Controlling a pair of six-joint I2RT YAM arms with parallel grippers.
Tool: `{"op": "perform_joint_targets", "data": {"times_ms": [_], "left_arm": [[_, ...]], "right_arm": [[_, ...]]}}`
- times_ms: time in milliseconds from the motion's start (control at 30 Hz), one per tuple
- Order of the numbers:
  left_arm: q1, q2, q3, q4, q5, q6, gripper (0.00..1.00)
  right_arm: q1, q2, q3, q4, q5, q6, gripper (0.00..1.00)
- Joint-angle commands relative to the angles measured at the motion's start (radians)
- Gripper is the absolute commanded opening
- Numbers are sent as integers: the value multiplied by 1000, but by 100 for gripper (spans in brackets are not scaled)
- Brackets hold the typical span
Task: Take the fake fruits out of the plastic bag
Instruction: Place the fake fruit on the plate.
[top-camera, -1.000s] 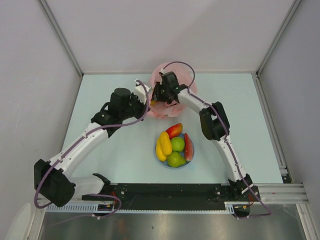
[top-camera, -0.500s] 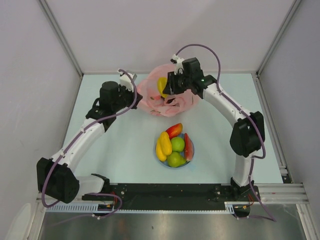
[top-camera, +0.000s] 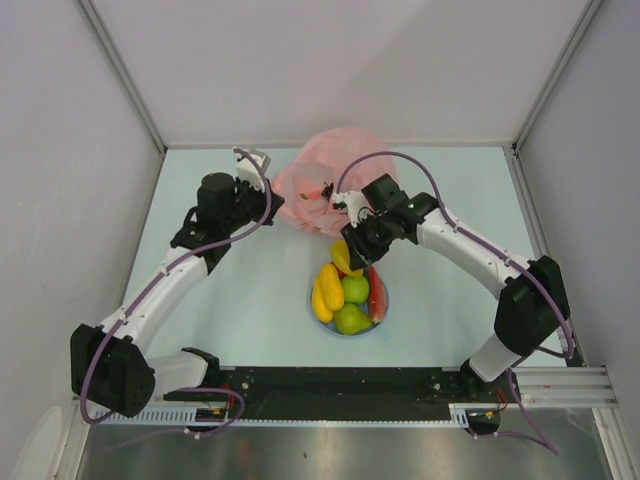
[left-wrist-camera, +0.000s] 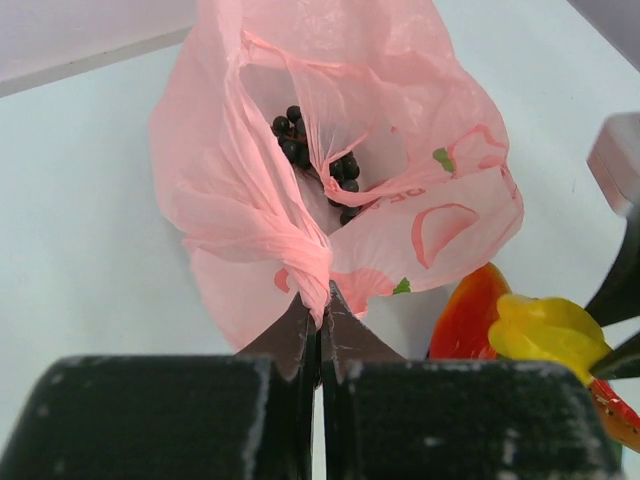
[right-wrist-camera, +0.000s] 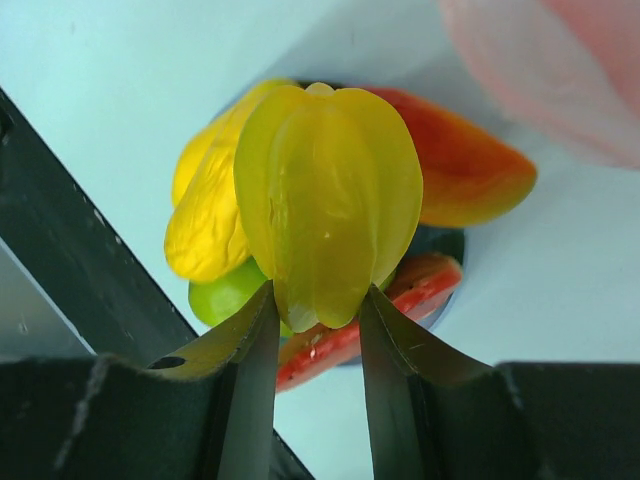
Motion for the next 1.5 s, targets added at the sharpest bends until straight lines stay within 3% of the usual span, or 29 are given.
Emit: {"op": "perform_joint_targets", "data": {"times_ms": [0, 300, 467, 1100, 1233, 1467], "left_arm": [[-4, -45, -12, 49, 18, -28, 0], [-2, -49, -8, 53, 20, -30, 1], [-4, -51, -6, 53, 21, -28, 0], [-2, -71, -31, 52, 21, -24, 0], [-4, -75, -37, 50, 21, -24, 0], [-2, -75, -41, 59, 24, -24, 0]], "right_arm": [[13, -81, -19, -53, 20, -80, 17], [71, -202, -131, -110, 28, -129, 18], [194, -275, -198, -118, 72, -236, 22], [201, -232, -250, -47, 62, -256, 34], [203, -218, -250, -36, 66, -261, 49], [203, -215, -250, -39, 77, -258, 62]]}}
